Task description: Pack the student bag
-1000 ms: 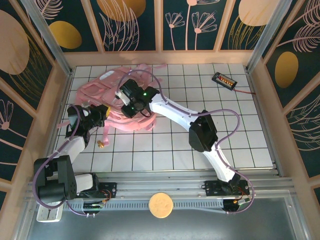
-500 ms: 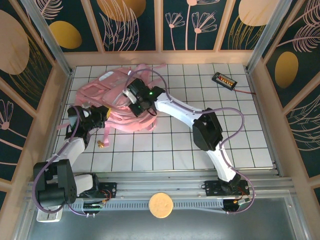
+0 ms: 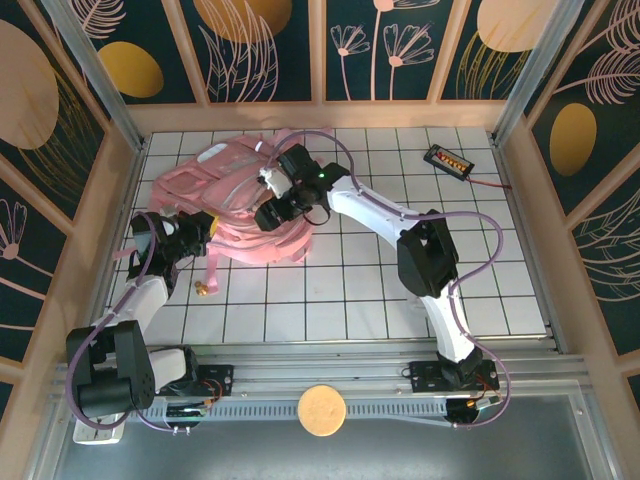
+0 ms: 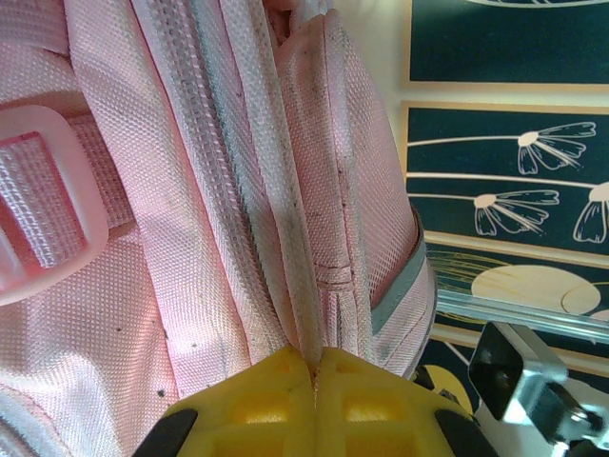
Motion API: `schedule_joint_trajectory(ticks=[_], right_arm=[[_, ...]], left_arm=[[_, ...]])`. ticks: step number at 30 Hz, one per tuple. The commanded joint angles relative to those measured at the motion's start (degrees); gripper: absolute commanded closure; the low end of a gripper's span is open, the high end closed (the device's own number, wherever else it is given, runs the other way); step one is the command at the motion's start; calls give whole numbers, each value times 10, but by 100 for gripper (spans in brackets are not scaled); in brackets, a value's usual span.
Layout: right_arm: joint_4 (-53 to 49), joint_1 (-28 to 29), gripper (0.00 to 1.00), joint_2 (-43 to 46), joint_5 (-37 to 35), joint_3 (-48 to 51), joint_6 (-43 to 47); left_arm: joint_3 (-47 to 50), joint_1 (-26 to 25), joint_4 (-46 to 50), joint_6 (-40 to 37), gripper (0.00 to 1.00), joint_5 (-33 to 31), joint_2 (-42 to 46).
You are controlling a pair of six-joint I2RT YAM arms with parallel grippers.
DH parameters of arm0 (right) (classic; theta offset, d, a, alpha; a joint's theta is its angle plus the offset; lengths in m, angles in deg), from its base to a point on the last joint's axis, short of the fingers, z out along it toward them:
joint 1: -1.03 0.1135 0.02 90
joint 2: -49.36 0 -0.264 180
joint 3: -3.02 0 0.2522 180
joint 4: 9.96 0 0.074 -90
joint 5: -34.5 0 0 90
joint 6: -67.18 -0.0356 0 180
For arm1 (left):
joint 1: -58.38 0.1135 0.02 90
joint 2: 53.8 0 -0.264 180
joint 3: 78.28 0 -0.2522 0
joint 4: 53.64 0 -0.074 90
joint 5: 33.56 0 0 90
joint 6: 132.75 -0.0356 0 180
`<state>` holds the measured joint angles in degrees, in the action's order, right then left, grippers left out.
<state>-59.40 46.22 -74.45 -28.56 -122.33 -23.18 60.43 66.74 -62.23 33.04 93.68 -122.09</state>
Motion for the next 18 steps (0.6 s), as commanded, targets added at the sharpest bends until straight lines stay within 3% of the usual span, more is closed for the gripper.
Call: schedule_joint_trajectory(ticks=[1, 6, 18], right_arm=[[52, -11, 29, 3, 171, -6, -94], [85, -36, 29, -10, 211, 6, -156], [101, -23, 30, -16, 173, 35, -156]], left_arm=[[-11, 0, -48, 30, 100, 25, 22], [-17, -2, -56, 39, 100, 25, 20], [-35, -11, -70, 53, 100, 25, 4]])
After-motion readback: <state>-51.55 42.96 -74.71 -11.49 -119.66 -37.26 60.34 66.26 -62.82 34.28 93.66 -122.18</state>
